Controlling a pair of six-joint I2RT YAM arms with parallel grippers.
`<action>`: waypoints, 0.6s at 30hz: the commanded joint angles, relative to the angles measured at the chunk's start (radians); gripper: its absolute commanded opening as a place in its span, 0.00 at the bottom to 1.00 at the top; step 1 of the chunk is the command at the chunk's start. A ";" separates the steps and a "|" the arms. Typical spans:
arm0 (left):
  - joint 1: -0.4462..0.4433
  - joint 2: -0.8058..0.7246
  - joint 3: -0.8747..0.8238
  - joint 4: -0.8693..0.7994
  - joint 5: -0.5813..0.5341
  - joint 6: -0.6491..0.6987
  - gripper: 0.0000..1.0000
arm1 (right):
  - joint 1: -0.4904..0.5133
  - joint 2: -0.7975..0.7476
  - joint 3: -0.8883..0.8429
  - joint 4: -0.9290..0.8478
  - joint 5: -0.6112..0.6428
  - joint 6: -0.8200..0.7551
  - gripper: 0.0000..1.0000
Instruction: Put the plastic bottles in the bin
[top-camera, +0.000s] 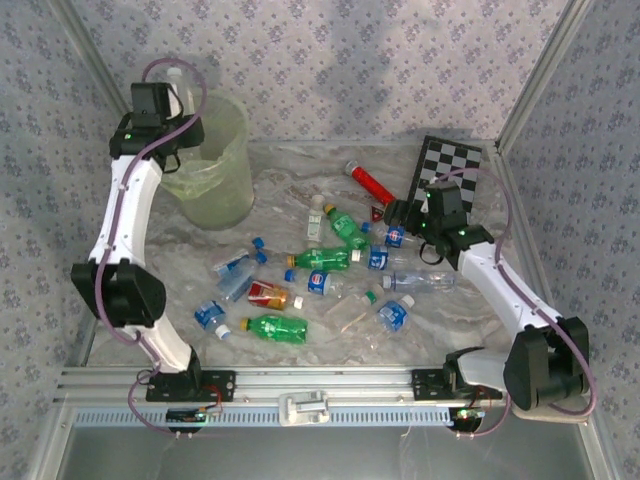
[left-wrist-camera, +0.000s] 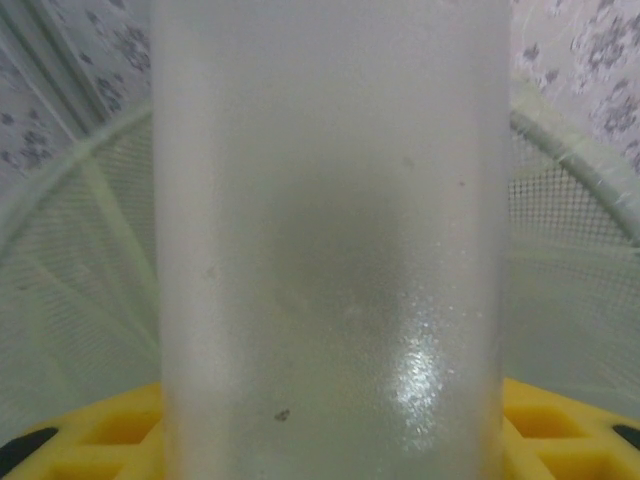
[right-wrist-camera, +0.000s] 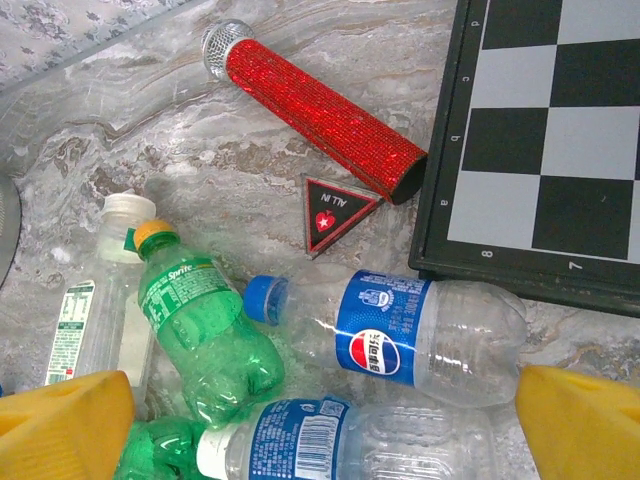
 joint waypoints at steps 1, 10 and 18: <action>0.004 0.041 0.097 -0.073 0.043 0.014 0.54 | -0.010 -0.039 -0.018 -0.013 0.008 0.011 1.00; 0.004 0.124 0.101 -0.126 0.059 -0.011 0.54 | -0.031 -0.076 -0.058 -0.011 0.013 0.014 1.00; 0.003 0.087 -0.097 0.025 0.060 -0.041 0.59 | -0.044 -0.078 -0.065 -0.014 0.007 0.016 1.00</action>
